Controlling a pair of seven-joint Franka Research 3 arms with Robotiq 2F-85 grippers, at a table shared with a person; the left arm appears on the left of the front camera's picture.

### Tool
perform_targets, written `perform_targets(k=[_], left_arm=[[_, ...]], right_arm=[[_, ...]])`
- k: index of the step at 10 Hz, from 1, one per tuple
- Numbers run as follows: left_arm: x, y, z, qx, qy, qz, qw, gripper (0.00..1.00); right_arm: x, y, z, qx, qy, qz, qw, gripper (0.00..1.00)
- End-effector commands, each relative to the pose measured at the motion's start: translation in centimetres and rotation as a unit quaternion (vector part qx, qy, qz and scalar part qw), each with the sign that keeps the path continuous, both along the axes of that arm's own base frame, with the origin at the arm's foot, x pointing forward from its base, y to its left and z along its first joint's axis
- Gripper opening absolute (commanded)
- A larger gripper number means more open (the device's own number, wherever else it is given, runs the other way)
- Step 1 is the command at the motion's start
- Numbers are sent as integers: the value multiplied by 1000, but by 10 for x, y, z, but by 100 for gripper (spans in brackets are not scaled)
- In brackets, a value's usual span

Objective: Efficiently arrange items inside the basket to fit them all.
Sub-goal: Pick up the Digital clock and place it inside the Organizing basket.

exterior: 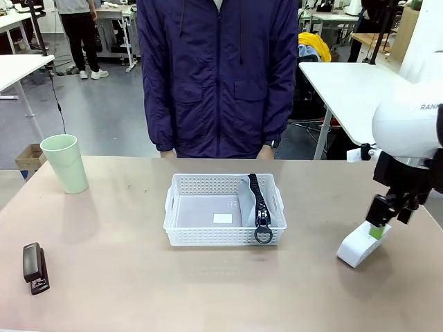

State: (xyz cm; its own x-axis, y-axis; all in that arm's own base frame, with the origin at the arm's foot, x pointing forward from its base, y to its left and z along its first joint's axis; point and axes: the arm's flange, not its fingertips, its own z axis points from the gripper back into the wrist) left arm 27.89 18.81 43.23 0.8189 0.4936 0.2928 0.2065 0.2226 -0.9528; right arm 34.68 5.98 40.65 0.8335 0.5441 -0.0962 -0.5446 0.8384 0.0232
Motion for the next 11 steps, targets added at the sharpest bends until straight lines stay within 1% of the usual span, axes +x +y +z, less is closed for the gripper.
perform_targets(k=[1, 2, 3, 4, 5, 6, 7, 8, 9, 10, 11], left_arm=[[-2, 0, 0, -1, -13, -2, 1000, 100], [-2, 0, 0, -1, -13, -2, 1000, 100], [-2, 0, 0, -1, -13, -2, 1000, 100], [-2, 0, 0, -1, -13, -2, 1000, 100], [-2, 0, 0, -1, -13, -2, 1000, 100], [-2, 0, 0, -1, -13, -2, 1000, 100], [-2, 0, 0, -1, -13, -2, 1000, 100], [-2, 0, 0, -1, -13, -2, 1000, 100], [-2, 0, 0, -1, -13, -2, 1000, 100], [-2, 0, 0, -1, -13, -2, 1000, 100], [-2, 0, 0, -1, -13, -2, 1000, 100]], right_arm=[[-7, -28, -8, 28, 39, 452, 891, 100], [-2, -35, -11, 46, 68, 521, 849, 100], [0, -38, -16, 54, 71, 558, 825, 100], [-3, -44, -19, 67, 45, 629, 773, 100], [-5, -50, -21, 91, 15, 692, 715, 100], [-3, -54, -21, 128, 9, 704, 698, 100], [-1, -54, -23, 136, 13, 706, 695, 100], [2, -51, -27, 138, 19, 703, 697, 100], [5, -48, -30, 139, 20, 708, 692, 100], [6, -46, -30, 139, 21, 704, 697, 100], [5, -43, -30, 142, 15, 684, 716, 100]])
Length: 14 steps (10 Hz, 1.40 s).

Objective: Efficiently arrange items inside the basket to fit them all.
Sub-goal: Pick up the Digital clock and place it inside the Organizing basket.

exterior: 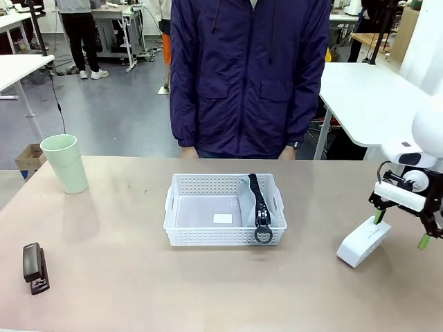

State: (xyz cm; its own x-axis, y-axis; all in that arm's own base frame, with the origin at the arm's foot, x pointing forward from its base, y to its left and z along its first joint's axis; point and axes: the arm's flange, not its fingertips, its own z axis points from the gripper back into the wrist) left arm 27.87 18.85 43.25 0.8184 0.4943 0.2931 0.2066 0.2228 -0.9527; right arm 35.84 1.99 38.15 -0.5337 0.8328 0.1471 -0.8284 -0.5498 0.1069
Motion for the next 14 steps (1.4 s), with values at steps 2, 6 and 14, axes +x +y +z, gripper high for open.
perform_targets(k=[2, 6, 14], left_arm=[[-1, 0, 0, -1, -12, -2, 1000, 100], [-1, 0, 0, -1, -12, -2, 1000, 100], [-1, 0, 0, -1, -12, -2, 1000, 100]], right_arm=[[1, 0, 3, -2, -10, -9, 1000, 100], [0, 12, 2, -10, -36, 0, 999, 100], [8, 46, 2, -15, -78, 33, 996, 100]])
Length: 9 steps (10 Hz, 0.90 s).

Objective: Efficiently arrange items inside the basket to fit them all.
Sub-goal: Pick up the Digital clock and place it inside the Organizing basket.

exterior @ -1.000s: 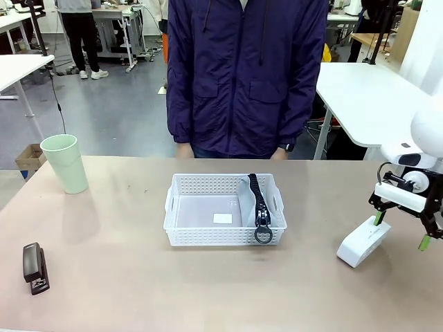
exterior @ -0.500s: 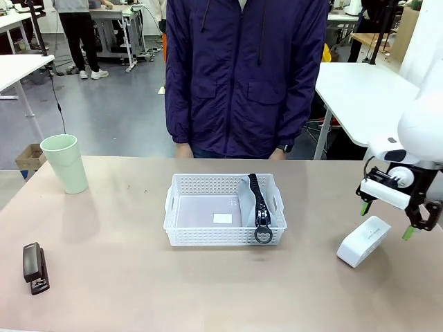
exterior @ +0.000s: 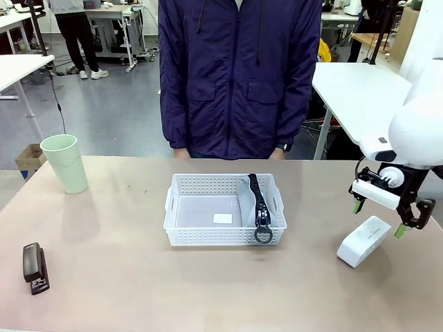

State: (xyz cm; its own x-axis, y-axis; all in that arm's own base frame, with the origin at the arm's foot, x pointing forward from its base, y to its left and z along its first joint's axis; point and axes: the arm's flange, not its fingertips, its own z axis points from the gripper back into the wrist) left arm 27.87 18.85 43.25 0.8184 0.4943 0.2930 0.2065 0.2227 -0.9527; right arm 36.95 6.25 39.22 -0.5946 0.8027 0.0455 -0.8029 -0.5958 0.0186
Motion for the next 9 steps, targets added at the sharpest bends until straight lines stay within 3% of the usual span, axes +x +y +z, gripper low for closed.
perform_targets(k=[1, 5, 9], left_arm=[[-1, 0, 0, -1, -12, -2, 1000, 100], [-1, 0, 0, -1, -12, -2, 1000, 100], [-1, 0, 0, -1, -12, -2, 1000, 100]], right_arm=[[0, 4, -17, -2, -23, 22, 1000, 100], [14, 7, -71, -6, 14, 34, 999, 100], [13, 1, -90, 4, 20, 45, 999, 100]])
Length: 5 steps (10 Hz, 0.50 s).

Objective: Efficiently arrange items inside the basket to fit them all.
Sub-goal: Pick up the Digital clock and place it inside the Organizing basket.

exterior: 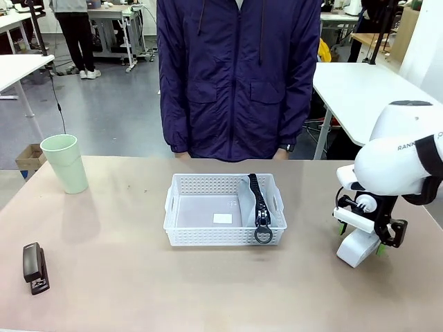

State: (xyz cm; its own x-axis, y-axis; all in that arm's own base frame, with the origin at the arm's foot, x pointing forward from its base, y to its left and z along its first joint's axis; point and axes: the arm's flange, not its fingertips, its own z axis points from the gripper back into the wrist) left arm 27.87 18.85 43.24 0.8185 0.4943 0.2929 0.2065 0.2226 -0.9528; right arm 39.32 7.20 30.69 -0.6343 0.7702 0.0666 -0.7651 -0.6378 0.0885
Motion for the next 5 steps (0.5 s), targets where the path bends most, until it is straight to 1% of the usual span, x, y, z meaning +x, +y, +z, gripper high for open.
perform_targets(k=[1, 3, 4, 5], left_arm=[[-1, 0, 0, -1, -12, -2, 1000, 100], [-1, 0, 0, -1, -12, -2, 1000, 100], [-1, 0, 0, -1, -12, -2, 1000, 100], [-1, 0, 0, -1, -12, -2, 1000, 100]], right_arm=[[-11, -9, -5, 20, -14, 17, 1000, 100], [-11, -10, -7, 23, -15, 15, 1000, 100], [-13, -11, -6, 29, -21, 13, 999, 100], [-14, -11, -4, 28, -24, 12, 999, 40]])
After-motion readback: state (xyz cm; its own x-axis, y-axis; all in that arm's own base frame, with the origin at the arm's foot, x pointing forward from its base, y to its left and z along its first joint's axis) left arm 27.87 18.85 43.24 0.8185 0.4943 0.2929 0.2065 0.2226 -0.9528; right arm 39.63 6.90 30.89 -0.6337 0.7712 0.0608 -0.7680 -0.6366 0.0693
